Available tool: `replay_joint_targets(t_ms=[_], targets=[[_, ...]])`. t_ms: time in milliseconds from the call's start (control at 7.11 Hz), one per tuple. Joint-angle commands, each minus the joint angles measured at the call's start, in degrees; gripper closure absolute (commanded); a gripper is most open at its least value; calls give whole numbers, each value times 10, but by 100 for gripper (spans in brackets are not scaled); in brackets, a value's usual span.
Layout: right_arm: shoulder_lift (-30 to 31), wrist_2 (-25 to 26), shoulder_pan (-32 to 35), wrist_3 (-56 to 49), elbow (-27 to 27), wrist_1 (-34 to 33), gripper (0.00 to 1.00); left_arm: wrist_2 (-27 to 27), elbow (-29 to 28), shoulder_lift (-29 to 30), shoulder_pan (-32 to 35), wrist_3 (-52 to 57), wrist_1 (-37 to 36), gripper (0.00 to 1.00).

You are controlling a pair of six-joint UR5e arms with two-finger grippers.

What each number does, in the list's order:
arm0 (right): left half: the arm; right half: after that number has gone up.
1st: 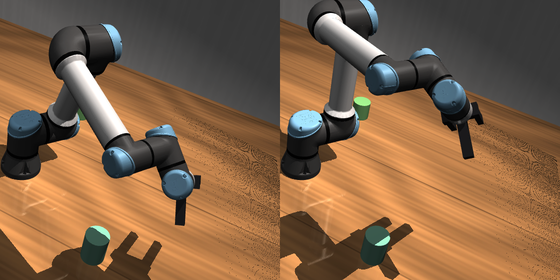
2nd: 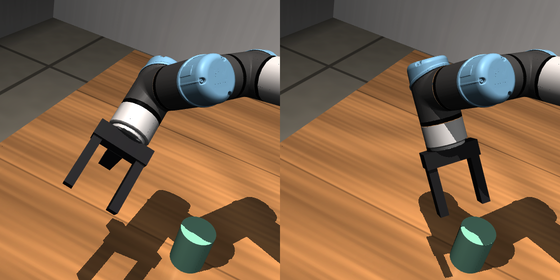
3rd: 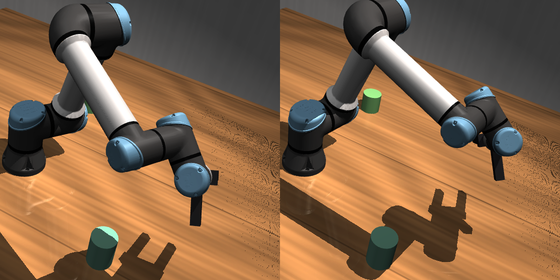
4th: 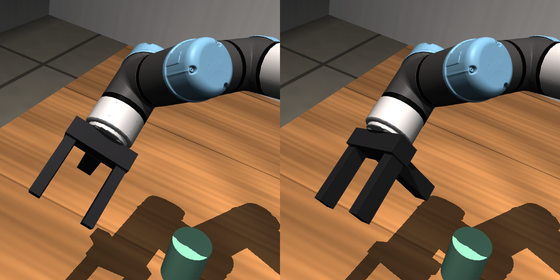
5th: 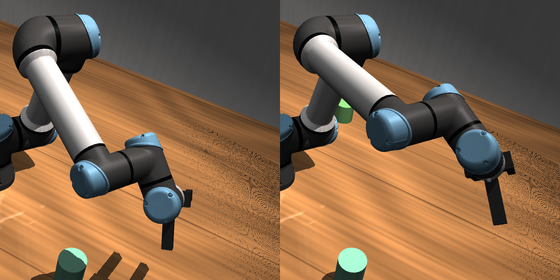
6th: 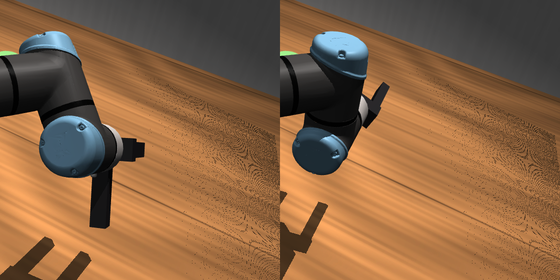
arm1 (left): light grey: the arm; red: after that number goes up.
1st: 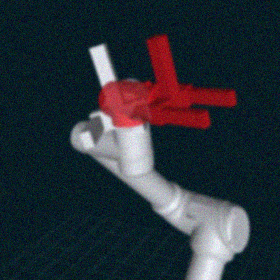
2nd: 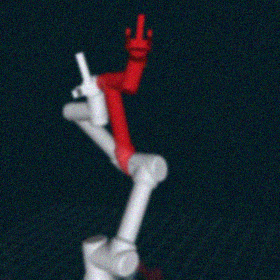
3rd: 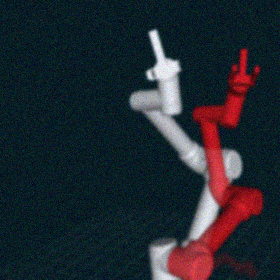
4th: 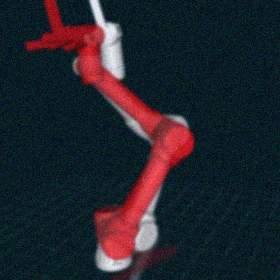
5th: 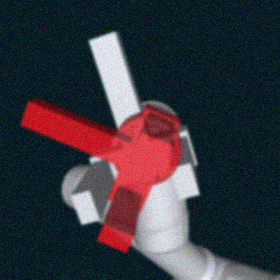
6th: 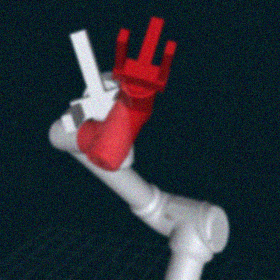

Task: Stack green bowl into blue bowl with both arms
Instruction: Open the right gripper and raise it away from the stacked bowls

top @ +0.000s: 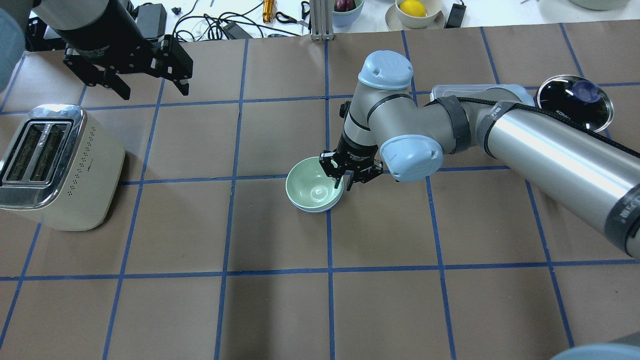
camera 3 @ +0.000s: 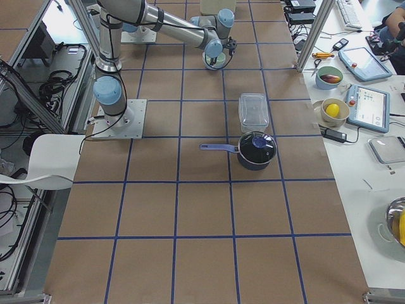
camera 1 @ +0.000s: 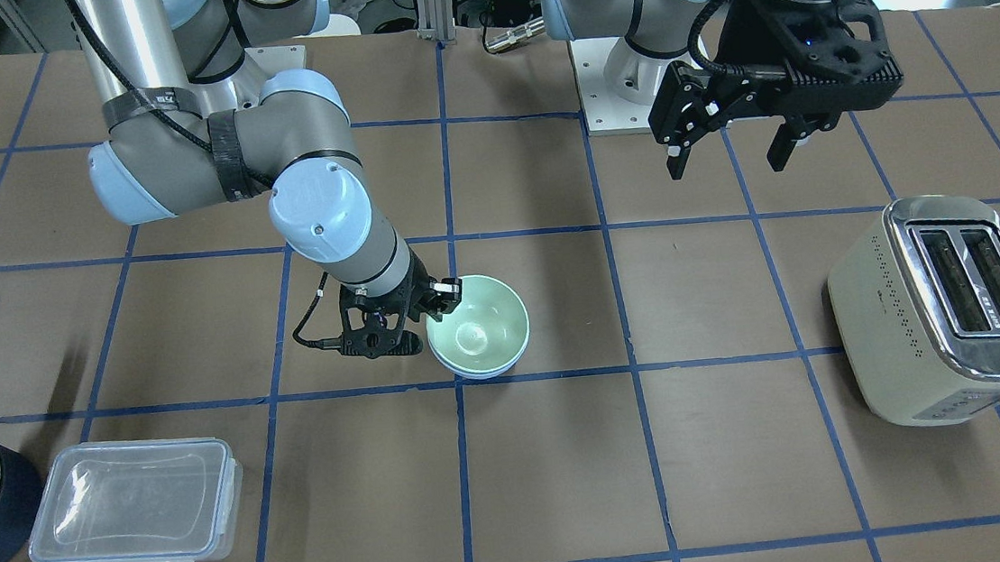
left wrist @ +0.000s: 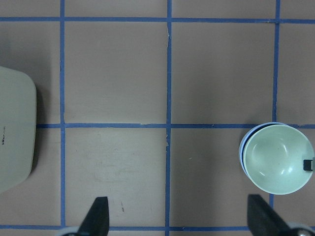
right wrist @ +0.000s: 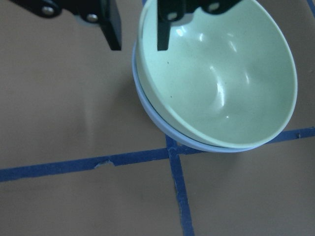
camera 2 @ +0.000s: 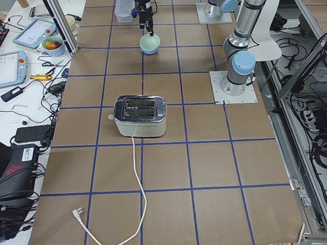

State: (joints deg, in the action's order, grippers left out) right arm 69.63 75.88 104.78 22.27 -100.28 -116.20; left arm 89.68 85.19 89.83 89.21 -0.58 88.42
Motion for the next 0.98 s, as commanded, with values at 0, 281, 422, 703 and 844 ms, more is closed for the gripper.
replay_joint_targets(t_ms=[0,281,422,703,844], targets=[[26,24,-10,-8,98,115,0,0,1,0,1,-4,0,0],[50,72,-30,-36,193,252,0,0,1,0,2,-4,0,0],[75,104,-54,-118,218,325,0,0,1,0,2,-4,0,0],[144,132,-118,-207,215,388,0,-1,-9,2,-2,-3,0,0],[157,133,-148,-255,213,389,3,5,-15,6,-3,-4,1,0]])
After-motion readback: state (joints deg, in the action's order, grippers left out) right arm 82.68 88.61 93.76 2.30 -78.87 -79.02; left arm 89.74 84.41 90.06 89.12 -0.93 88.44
